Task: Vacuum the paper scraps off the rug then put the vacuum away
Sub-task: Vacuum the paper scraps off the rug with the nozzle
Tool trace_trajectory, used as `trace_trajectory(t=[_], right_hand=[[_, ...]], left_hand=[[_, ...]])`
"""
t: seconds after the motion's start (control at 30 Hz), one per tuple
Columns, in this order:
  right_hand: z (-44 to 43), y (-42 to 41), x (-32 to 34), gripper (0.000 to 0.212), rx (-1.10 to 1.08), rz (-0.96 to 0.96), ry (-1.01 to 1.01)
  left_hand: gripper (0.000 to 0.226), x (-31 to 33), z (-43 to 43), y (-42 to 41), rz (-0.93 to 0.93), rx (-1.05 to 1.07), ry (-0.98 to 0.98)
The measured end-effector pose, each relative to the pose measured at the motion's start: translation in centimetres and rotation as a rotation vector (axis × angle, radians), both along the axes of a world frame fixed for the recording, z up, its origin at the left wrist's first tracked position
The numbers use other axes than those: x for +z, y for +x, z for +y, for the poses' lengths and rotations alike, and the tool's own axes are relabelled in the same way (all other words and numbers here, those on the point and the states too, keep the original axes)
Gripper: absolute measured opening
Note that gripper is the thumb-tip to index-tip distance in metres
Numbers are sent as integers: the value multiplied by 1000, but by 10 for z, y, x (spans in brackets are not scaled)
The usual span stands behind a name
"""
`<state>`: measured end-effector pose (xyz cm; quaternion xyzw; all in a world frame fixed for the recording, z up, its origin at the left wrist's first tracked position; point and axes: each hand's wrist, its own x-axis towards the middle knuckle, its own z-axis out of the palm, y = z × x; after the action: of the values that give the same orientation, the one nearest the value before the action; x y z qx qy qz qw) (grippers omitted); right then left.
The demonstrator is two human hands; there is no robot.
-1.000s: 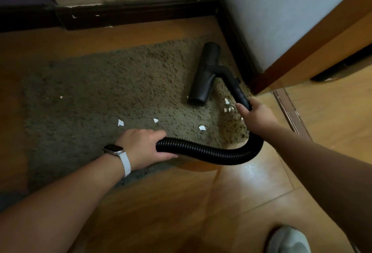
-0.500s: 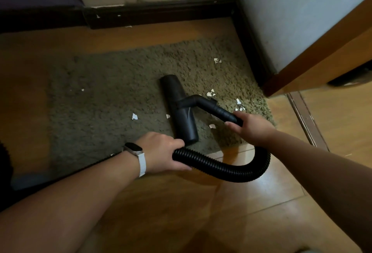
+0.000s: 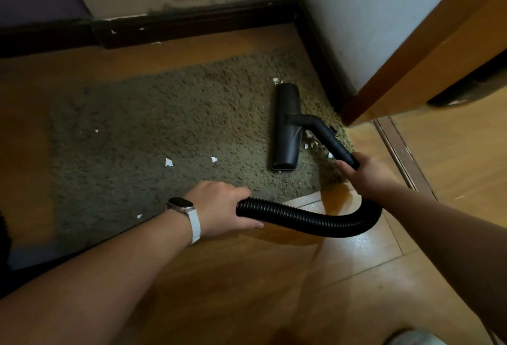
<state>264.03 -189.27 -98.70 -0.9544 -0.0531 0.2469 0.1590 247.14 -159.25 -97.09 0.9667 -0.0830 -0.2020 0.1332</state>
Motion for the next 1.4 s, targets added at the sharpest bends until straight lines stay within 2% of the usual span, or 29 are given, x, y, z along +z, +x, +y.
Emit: trace_trajectory(t=[0.23,0.43,0.67,0.9,1.07,1.17,1.4], right_hand=[[32,1,3,29,-3,-62,112],[69,37,18,32,-15,-134,143],[97,75,18,37,-54,-63,131],[108,82,9,41,-18,-4,78],[81,77,4,48,-147,59,48],[68,73,5,45,-208,75,79],[50,53,2,44,-253,52,72]], left_hand=[[53,9,21,-7,-16,66,16],[58,11,37,-3,-99,217,38],[56,12,44,-1,-104,335,27],[56,5,46,-4,-58,359,39],[57,4,42,9,-57,329,31],[58,2,38,13,-48,294,21],[57,2,34,9,-56,250,7]])
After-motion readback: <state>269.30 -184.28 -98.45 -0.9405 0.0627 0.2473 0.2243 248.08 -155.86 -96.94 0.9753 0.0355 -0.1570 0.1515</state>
